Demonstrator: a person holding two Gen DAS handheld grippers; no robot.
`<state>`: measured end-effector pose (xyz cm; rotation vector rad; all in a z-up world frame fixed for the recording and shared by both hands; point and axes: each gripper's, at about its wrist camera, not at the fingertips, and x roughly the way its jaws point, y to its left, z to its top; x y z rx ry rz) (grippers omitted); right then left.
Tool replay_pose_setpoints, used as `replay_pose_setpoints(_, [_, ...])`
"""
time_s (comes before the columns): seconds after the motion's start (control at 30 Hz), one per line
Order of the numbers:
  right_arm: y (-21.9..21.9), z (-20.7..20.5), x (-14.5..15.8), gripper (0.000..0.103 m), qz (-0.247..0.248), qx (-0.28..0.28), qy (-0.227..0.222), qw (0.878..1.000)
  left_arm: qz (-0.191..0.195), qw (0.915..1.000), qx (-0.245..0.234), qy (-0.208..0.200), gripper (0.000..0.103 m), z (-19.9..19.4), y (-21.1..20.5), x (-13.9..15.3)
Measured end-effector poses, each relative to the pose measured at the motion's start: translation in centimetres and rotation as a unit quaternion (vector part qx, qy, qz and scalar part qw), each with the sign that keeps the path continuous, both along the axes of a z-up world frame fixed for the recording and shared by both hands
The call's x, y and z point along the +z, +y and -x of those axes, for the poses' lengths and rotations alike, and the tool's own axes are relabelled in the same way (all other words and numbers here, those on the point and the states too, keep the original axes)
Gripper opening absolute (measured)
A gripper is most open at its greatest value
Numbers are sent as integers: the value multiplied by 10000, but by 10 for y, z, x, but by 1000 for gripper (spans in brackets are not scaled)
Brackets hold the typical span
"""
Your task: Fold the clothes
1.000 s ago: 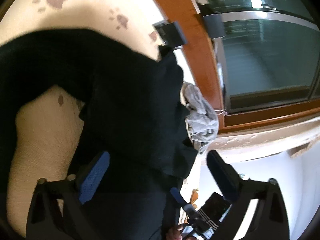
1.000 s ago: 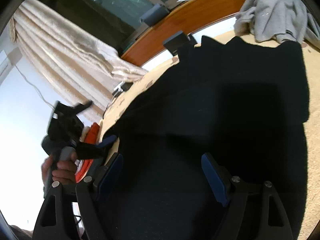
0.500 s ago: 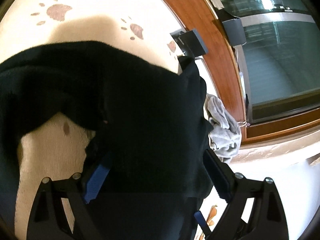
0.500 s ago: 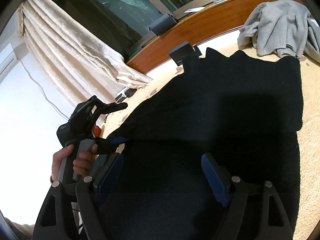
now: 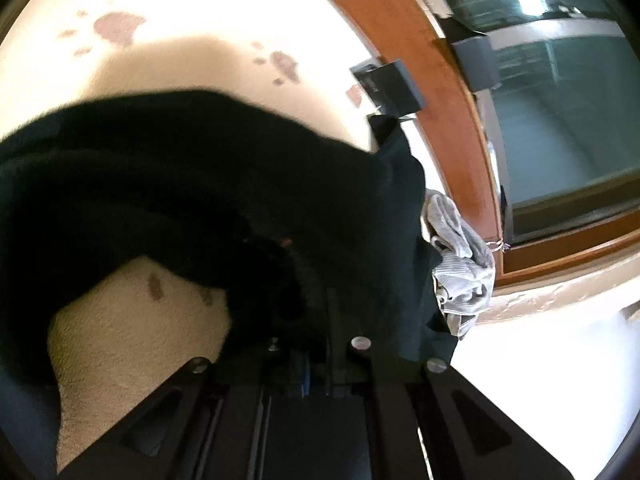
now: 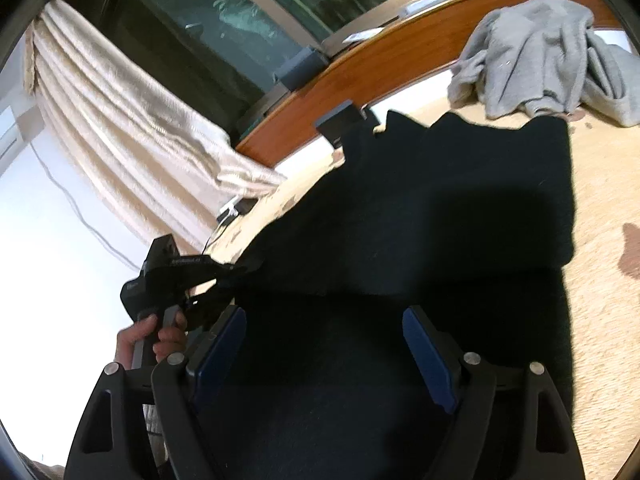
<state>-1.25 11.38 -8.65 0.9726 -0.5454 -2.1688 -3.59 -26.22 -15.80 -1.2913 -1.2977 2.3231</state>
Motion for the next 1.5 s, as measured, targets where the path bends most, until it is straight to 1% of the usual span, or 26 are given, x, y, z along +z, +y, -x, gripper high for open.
replay_pose_setpoints(0.1, [20, -1, 13, 83, 57, -319, 193, 9993, 120, 9996, -99, 235, 5, 7, 9, 20])
replay_pose_setpoints(0.17, [41, -1, 29, 83, -161, -648, 417, 9969, 220, 9988, -187, 403, 5, 13, 15, 35])
replay_pose_setpoints(0.2, [53, -1, 38, 83, -385, -870, 571, 9938, 249, 9982, -239, 492, 5, 15, 17, 43])
replay_pose_setpoints(0.23, [66, -1, 48, 83, -684, -1125, 749, 9885, 260, 9975, -293, 588, 5, 17, 20, 52])
replay_pose_setpoints(0.3, [83, -2, 62, 83, -1426, -1596, 1096, 9707, 268, 9958, -398, 775, 5, 22, 25, 69])
replay_pose_setpoints(0.33, [88, -3, 65, 84, -1800, -1737, 1238, 9603, 272, 9948, -450, 868, 5, 24, 27, 77])
replay_pose_setpoints(0.37, [89, -4, 66, 87, -2196, -1754, 1351, 9501, 279, 9938, -494, 958, 5, 27, 30, 87])
replay_pose_setpoints(0.43, [89, -5, 65, 88, -2936, -1699, 1524, 9283, 304, 9913, -588, 1135, 5, 34, 37, 108])
replay_pose_setpoints(0.47, [85, -5, 59, 88, -3144, -1489, 1496, 9255, 328, 9900, -642, 1217, 5, 38, 40, 119])
replay_pose_setpoints(0.53, [74, -6, 46, 88, -3332, -1088, 1413, 9259, 385, 9872, -713, 1372, 5, 42, 46, 140])
replay_pose_setpoints(0.57, [65, -7, 38, 88, -3483, -896, 1401, 9225, 429, 9858, -732, 1447, 5, 43, 49, 150])
replay_pose_setpoints(0.63, [44, -9, 21, 88, -3885, -578, 1459, 9080, 550, 9820, -785, 1630, 5, 45, 55, 173])
replay_pose_setpoints(0.7, [25, -8, 10, 88, -4196, -379, 1550, 8936, 647, 9781, -860, 1780, 5, 46, 62, 195])
replay_pose_setpoints(0.73, [18, -5, 6, 88, -4294, -322, 1558, 8890, 683, 9765, -912, 1830, 5, 47, 65, 204])
replay_pose_setpoints(0.9, [4, 29, -3, 88, -4278, -444, 1248, 8941, 805, 9684, -1198, 2036, 5, 45, 82, 239])
replay_pose_setpoints(0.97, [0, 40, -6, 88, -4290, -516, 1169, 8942, 835, 9656, -1205, 2149, 5, 44, 84, 249])
replay_pose_setpoints(1.1, [-3, 65, -10, 88, -4429, -787, 1108, 8862, 893, 9605, -1136, 2377, 5, 41, 79, 274])
replay_pose_setpoints(1.2, [6, 79, -11, 88, -4366, -1019, 995, 8883, 972, 9564, -1048, 2545, 5, 36, 71, 292])
replay_pose_setpoints(1.23, [11, 83, -11, 88, -4277, -1121, 928, 8921, 986, 9550, -1041, 2595, 5, 34, 69, 296])
replay_pose_setpoints(1.3, [26, 89, -11, 88, -3895, -1303, 728, 9088, 963, 9541, -1042, 2638, 6, 32, 63, 299])
replay_pose_setpoints(1.37, [39, 95, -11, 88, -3510, -1458, 523, 9235, 929, 9554, -1032, 2606, 6, 33, 59, 296])
replay_pose_setpoints(1.4, [42, 97, -11, 88, -3371, -1470, 429, 9289, 904, 9571, -1027, 2556, 6, 34, 57, 293])
replay_pose_setpoints(1.43, [42, 97, -12, 88, -3349, -1451, 395, 9302, 867, 9586, -1030, 2509, 6, 35, 56, 291])
replay_pose_setpoints(1.5, [35, 95, -14, 88, -3446, -1365, 436, 9278, 831, 9607, -1046, 2435, 6, 38, 54, 287])
